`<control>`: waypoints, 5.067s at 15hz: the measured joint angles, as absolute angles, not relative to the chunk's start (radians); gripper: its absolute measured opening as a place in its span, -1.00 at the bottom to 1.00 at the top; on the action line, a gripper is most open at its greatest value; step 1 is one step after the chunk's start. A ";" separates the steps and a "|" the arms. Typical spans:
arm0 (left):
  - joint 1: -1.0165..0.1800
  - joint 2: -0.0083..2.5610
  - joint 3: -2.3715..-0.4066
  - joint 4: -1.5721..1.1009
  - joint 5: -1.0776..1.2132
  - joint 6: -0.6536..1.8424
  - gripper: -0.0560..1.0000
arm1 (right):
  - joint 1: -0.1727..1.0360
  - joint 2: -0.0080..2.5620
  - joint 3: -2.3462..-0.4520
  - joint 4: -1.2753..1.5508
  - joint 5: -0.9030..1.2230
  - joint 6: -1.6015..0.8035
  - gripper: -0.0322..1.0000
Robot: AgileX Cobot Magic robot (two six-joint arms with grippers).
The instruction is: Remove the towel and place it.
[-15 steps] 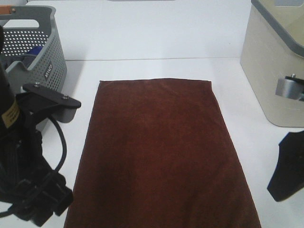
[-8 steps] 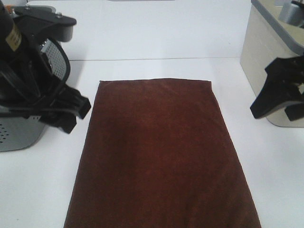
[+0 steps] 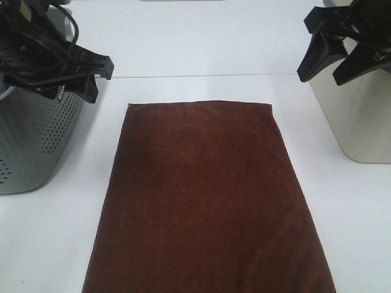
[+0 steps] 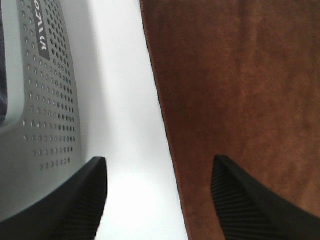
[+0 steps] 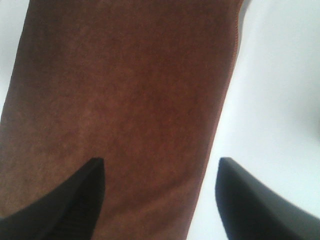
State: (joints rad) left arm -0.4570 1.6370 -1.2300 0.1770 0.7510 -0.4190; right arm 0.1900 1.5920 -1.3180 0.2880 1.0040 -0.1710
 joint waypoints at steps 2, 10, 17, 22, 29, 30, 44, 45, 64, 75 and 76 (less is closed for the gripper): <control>-0.436 1.756 -1.346 0.170 0.753 -0.393 0.21 | 0.190 1.725 -1.447 0.276 1.004 -0.171 0.17; -0.431 2.226 -1.911 0.149 0.885 -0.357 0.20 | 0.190 2.167 -1.850 0.242 0.995 -0.201 0.13; -0.419 2.406 -2.097 0.138 0.892 -0.356 0.22 | 0.189 2.388 -2.032 0.167 0.980 -0.199 0.13; -0.350 2.424 -2.107 0.115 0.867 -0.350 0.24 | 0.189 2.455 -2.040 0.126 0.900 -0.195 0.19; -0.350 2.437 -2.108 0.099 0.830 -0.336 0.25 | 0.189 2.510 -2.049 0.058 0.855 -0.160 0.12; -0.350 2.438 -2.108 0.099 0.830 -0.335 0.25 | 0.189 2.510 -2.050 0.054 0.854 -0.160 -0.02; -0.350 2.529 -2.112 0.087 0.782 -0.334 0.24 | 0.189 2.512 -2.050 0.124 0.864 -0.144 -0.94; -0.350 2.537 -2.114 0.087 0.781 -0.334 0.24 | 0.189 2.512 -2.050 0.124 0.864 -0.144 -0.94; -0.350 2.578 -2.166 0.224 0.523 -0.364 -0.87 | 0.189 2.527 -2.142 0.071 0.757 -0.144 -0.94; -0.292 2.628 -2.188 0.276 0.080 -0.376 -0.87 | 0.189 2.535 -2.150 0.028 0.325 -0.144 -0.94; -0.292 2.660 -2.201 0.276 0.049 -0.376 -0.87 | 0.189 2.549 -2.150 0.028 0.284 -0.144 -0.94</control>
State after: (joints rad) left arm -0.2920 2.6600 -2.2010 0.2760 0.0490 -0.3760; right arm 0.1890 2.5490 -2.1500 0.0280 0.2840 -0.1440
